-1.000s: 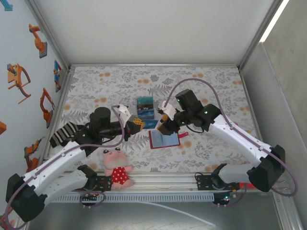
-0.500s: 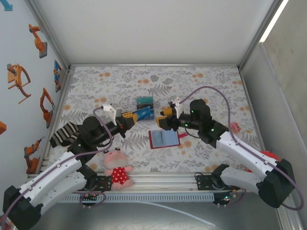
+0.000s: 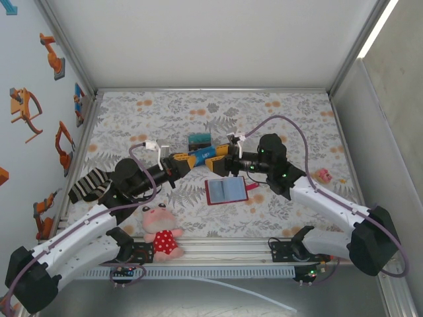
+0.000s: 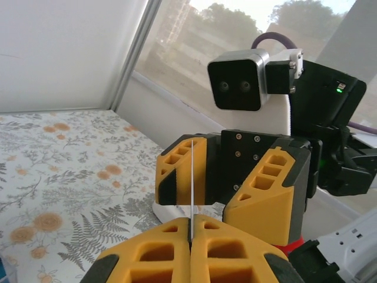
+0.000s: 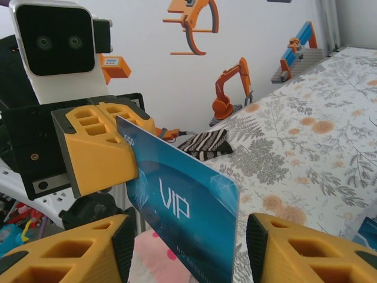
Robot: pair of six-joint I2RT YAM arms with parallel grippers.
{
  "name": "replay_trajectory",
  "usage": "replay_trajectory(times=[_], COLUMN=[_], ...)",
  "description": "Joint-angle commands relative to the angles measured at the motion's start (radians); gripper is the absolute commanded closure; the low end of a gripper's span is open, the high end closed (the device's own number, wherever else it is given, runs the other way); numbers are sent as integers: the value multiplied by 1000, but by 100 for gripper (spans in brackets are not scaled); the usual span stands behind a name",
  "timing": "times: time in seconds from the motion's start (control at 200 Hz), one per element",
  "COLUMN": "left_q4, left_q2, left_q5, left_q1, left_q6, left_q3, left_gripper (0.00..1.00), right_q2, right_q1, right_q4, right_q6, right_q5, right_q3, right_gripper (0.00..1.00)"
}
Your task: Take the credit cards out of the card holder
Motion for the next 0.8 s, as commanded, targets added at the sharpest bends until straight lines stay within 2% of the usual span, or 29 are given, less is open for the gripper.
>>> replay_trajectory(times=[0.0, 0.105, 0.285, 0.341, 0.566, 0.676, 0.796], left_q4=[59, 62, 58, 38, -130, -277, -485], left_q2=[-2, -4, -6, -4, -24, -41, -32], left_q5=[48, 47, 39, 40, 44, 39, 56], left_q1=[-7, -6, -6, -5, -5, -5, -3], left_q6=[-20, -21, -19, -11, 95, 190, 317], left_q3=[14, 12, 12, 19, 97, 166, 281], left_gripper=[100, 100, 100, 94, 67, 55, 47], right_q2=[9, 14, 3, -8, -68, -96, -112], right_q1=[-12, -14, -16, -16, -15, -15, -15], right_q4=[88, 106, 107, 97, -87, -142, -250], right_q6=[46, 58, 37, 15, -109, -149, -210], right_q5=[-64, -93, -103, -108, -84, -86, -92], right_q3=[31, 33, 25, 20, 39, 39, 61], right_gripper=[50, 60, 93, 100, 100, 100, 100])
